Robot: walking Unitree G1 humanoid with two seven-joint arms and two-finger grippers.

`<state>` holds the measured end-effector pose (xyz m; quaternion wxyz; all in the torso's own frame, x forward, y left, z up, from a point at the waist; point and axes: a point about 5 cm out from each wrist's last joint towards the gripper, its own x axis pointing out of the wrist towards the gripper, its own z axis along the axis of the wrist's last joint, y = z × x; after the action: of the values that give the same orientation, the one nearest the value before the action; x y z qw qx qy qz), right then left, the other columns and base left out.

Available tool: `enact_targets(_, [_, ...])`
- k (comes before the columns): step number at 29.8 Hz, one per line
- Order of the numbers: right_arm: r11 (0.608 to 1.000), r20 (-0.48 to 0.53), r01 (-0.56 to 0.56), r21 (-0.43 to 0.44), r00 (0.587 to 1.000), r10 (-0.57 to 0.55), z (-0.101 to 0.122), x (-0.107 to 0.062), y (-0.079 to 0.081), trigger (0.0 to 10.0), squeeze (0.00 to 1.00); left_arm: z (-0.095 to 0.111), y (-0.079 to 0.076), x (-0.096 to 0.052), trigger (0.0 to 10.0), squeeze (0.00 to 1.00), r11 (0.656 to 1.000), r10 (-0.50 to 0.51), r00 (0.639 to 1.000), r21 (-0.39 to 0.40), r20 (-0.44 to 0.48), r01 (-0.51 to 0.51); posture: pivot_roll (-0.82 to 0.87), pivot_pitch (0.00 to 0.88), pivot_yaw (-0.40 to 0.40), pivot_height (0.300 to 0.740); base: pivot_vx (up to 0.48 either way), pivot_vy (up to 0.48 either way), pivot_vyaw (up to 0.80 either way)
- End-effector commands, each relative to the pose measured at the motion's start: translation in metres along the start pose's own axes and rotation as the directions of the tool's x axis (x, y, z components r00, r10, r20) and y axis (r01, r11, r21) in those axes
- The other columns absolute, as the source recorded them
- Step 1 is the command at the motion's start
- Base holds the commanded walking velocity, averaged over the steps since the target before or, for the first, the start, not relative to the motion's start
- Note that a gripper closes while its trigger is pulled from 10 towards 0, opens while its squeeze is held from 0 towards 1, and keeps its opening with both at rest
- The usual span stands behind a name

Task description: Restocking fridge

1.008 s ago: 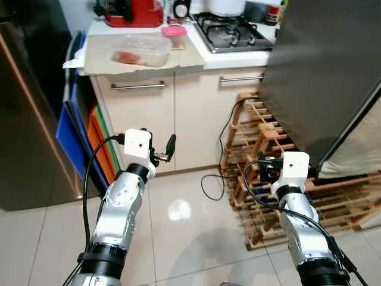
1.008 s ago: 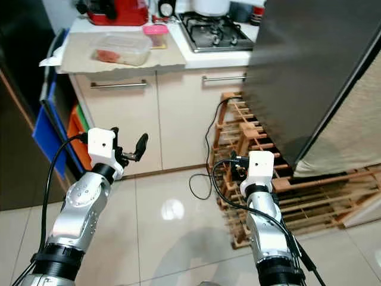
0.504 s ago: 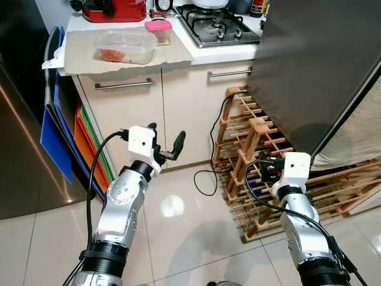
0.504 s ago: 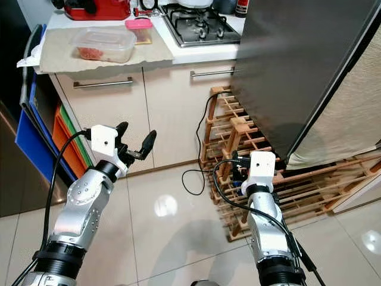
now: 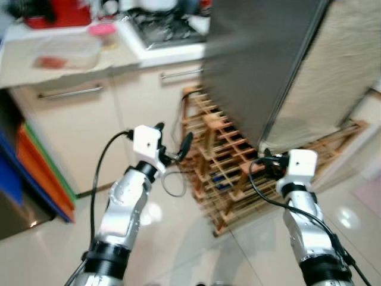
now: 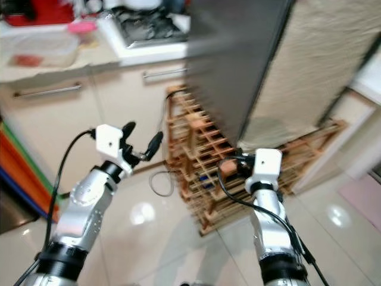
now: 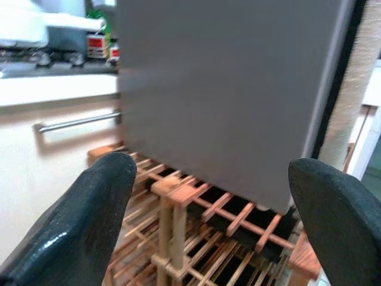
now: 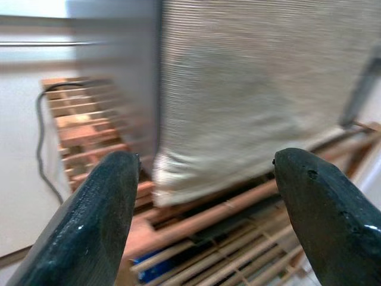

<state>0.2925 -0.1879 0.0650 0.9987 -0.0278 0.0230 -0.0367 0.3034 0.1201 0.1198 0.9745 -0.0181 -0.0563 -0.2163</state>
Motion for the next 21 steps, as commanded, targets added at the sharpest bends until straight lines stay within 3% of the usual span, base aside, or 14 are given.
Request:
enact_targets(1, [1.000, 0.007, 0.009, -0.001, 1.000, -0.009, 0.0012, 0.0012, -0.0027, 10.0, 0.00, 0.0015, -0.0023, 0.0021, 10.0, 0.00, 1.000, -0.012, 1.000, 0.000, 0.005, 0.012, -0.03, 0.000, -0.019, 0.740, 0.000, 0.000, -0.51])
enact_targets(6, [1.000, 0.014, 0.011, -0.001, 1.000, -0.011, 0.0020, 0.0014, -0.0027, 10.0, 0.00, -0.0040, -0.0011, 0.0066, 10.0, 0.00, 0.999, 0.003, 0.999, 0.053, -0.047, 0.000, -0.03, 0.000, -0.018, 0.740, 0.000, 0.000, -0.51])
enact_targets(17, [1.000, 0.024, 0.019, -0.001, 1.000, -0.019, 0.0031, 0.0012, -0.0036, 10.0, 0.00, -0.0013, 0.0010, 0.0105, 10.0, 0.00, 0.997, 0.001, 0.999, 0.079, -0.041, 0.003, -0.04, 0.000, -0.016, 0.740, 0.000, 0.000, -0.51])
enact_targets(21, [0.999, 0.058, 0.015, -0.031, 0.998, -0.013, 0.0066, 0.0001, -0.0013, 10.0, 0.00, 0.0004, -0.0031, 0.0118, 10.0, 0.00, 0.992, -0.021, 1.000, 0.120, -0.022, 0.024, -0.04, 0.000, -0.015, 0.740, 0.398, 0.000, 0.00])
